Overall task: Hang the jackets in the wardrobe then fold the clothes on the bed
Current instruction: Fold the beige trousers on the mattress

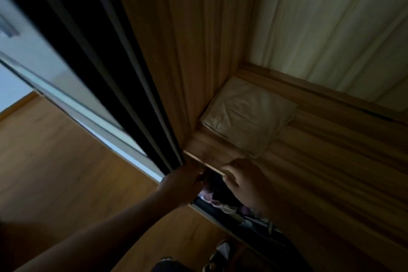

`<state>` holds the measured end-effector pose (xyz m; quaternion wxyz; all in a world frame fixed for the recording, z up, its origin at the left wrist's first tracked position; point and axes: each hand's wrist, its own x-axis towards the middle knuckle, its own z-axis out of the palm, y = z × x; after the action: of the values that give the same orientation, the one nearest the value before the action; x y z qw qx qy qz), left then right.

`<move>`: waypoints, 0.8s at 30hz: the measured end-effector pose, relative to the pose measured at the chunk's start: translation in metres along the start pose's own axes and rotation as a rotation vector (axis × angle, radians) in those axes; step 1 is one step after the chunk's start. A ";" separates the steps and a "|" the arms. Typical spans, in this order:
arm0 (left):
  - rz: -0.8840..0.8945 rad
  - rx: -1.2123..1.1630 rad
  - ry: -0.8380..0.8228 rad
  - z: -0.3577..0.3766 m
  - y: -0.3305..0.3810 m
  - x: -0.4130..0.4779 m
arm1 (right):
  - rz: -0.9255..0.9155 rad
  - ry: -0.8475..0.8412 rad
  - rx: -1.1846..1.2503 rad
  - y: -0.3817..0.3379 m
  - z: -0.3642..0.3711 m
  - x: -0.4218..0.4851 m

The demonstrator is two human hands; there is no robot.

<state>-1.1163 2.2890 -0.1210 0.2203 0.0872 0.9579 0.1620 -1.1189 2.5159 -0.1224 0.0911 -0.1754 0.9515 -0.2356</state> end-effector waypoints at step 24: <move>-0.611 -0.446 0.236 0.022 -0.319 -0.500 | -0.760 -0.803 -0.341 -0.488 0.178 -0.015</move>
<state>-0.6931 1.8789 -0.0546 0.1602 -0.2711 0.8998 0.3021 -0.9172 2.0438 -0.0423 0.3246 -0.5929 0.7369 -0.0098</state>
